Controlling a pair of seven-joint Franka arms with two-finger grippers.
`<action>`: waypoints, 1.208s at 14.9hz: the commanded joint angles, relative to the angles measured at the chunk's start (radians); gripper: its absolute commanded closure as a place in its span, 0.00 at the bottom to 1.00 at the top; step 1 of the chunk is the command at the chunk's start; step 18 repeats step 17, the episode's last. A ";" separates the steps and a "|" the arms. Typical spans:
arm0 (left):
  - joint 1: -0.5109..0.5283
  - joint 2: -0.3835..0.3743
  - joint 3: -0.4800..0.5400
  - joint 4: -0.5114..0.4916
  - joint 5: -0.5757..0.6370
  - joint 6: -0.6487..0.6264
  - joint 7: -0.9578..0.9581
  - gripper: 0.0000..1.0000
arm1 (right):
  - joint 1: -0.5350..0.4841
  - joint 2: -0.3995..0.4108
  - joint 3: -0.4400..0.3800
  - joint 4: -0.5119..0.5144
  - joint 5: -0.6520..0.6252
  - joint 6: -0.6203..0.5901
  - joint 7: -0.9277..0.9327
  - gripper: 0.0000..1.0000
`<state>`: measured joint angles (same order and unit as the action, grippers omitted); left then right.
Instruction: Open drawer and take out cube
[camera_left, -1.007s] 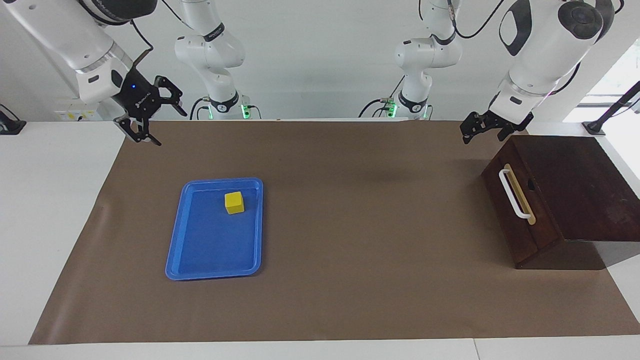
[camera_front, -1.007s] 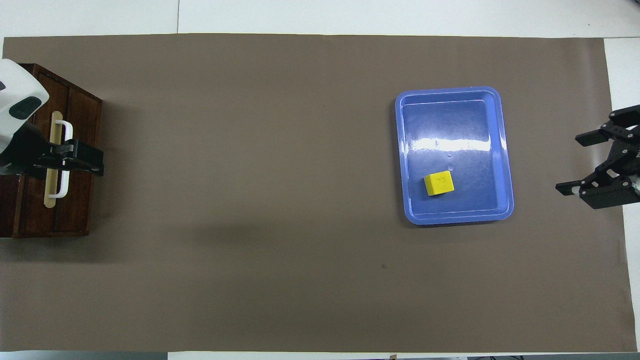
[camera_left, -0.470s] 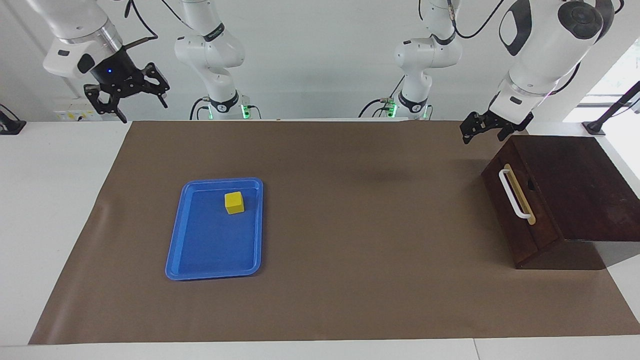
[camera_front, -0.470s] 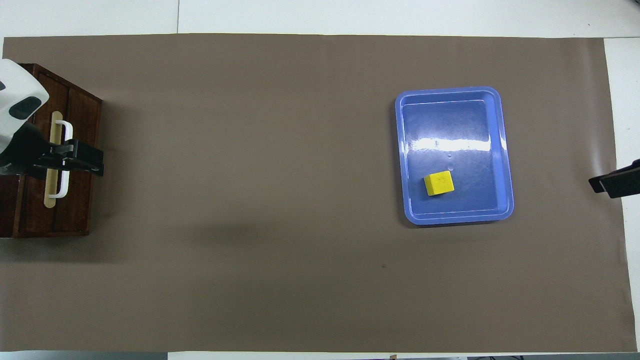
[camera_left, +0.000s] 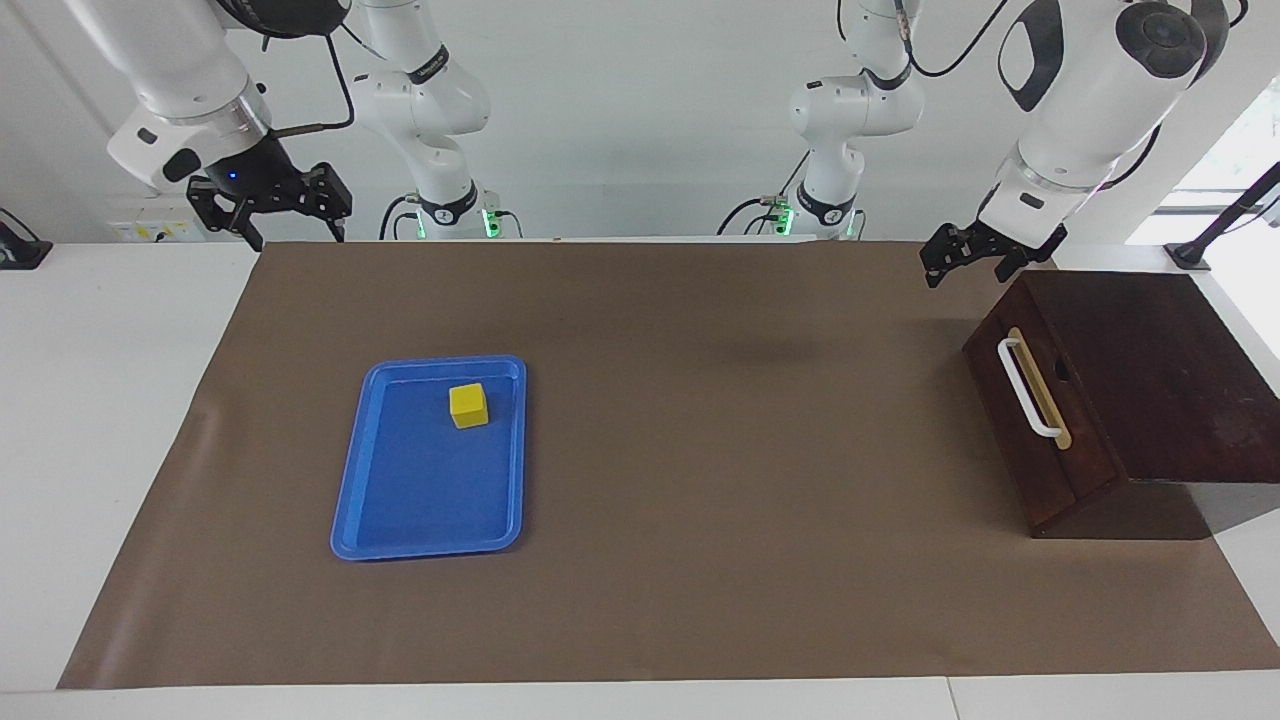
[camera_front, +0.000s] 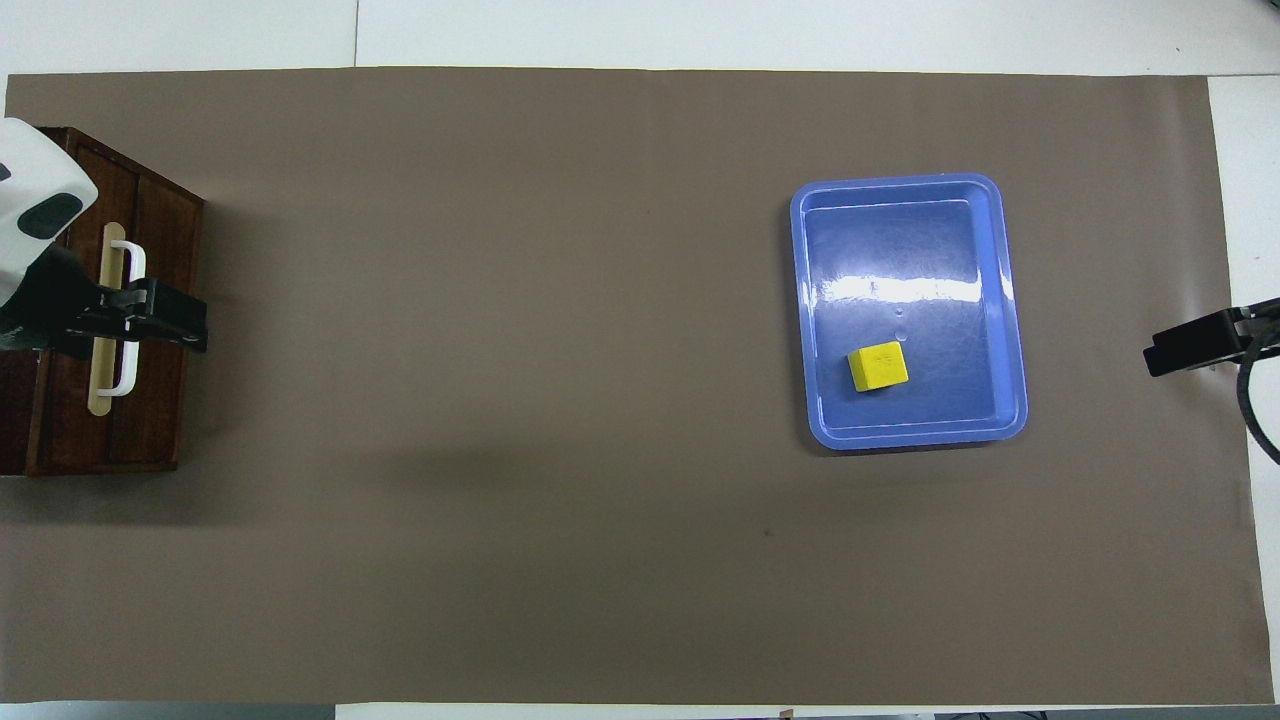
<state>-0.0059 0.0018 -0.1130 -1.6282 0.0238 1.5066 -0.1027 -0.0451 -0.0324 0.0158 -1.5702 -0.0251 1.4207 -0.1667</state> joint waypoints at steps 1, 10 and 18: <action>0.000 -0.019 0.006 -0.012 -0.010 0.009 0.006 0.00 | -0.006 0.003 0.003 -0.022 -0.007 0.024 0.016 0.00; 0.000 -0.019 0.006 -0.012 -0.008 0.009 0.006 0.00 | -0.018 0.015 0.000 -0.011 -0.007 0.031 0.015 0.00; 0.000 -0.019 0.006 -0.012 -0.010 0.009 0.006 0.00 | -0.013 0.011 0.000 -0.014 -0.013 0.023 0.019 0.00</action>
